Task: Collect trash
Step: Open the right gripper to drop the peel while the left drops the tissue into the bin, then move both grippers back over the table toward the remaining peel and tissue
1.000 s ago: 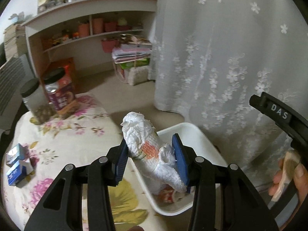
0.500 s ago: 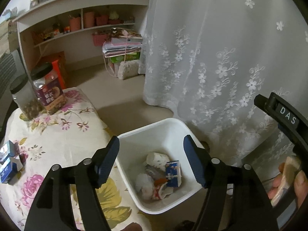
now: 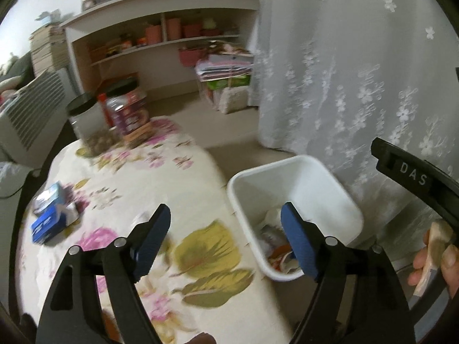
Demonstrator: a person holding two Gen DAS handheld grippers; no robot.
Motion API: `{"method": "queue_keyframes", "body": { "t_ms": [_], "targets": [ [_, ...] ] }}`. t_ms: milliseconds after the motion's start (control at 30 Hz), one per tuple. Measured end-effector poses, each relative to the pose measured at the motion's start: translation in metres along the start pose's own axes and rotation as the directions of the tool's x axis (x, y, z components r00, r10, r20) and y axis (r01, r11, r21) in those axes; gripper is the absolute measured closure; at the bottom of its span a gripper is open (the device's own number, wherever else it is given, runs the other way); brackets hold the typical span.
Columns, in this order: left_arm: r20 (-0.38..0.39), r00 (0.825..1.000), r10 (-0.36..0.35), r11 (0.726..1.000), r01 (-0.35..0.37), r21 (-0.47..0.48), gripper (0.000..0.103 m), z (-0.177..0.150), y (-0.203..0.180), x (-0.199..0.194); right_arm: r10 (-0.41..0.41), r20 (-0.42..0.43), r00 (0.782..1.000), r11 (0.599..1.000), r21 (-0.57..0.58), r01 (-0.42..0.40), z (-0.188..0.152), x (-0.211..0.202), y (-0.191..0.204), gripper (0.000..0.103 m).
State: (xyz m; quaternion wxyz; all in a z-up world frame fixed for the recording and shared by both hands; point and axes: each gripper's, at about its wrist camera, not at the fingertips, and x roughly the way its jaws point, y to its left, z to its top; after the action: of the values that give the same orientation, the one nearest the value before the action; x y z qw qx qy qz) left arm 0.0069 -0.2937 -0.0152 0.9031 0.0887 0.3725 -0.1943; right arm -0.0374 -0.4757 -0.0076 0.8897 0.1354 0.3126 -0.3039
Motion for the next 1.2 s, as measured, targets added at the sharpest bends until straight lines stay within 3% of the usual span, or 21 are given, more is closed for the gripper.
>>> {"method": "queue_keyframes", "body": {
  "t_ms": [300, 533, 867, 1133, 1200],
  "targets": [
    [-0.093, 0.991, 0.099, 0.993, -0.104, -0.059, 0.026, -0.064, 0.064, -0.016, 0.076, -0.038, 0.996, 0.973, -0.217, -0.083, -0.044, -0.018, 0.069, 0.007],
    [-0.196, 0.965, 0.172, 0.971, -0.199, -0.13, 0.026, -0.112, 0.124, -0.02, 0.128, -0.057, 0.99, 0.94, -0.312, -0.139, -0.06, -0.029, 0.11, 0.007],
    [-0.29, 0.942, 0.17, 0.955, -0.231, -0.189, 0.026, -0.151, 0.166, -0.009, 0.169, -0.155, 0.973, 0.887, -0.407, -0.219, -0.092, -0.022, 0.169, 0.007],
    [-0.338, 0.934, 0.12, 0.967, -0.187, -0.172, 0.057, -0.164, 0.167, 0.016, 0.18, -0.259, 0.949, 0.859, -0.428, -0.28, -0.111, -0.001, 0.199, 0.007],
    [-0.359, 0.927, 0.105, 0.969, -0.177, -0.174, 0.07, -0.17, 0.17, 0.024, 0.186, -0.274, 0.944, 0.853, -0.432, -0.294, -0.114, 0.003, 0.207, 0.007]
  ]
}}
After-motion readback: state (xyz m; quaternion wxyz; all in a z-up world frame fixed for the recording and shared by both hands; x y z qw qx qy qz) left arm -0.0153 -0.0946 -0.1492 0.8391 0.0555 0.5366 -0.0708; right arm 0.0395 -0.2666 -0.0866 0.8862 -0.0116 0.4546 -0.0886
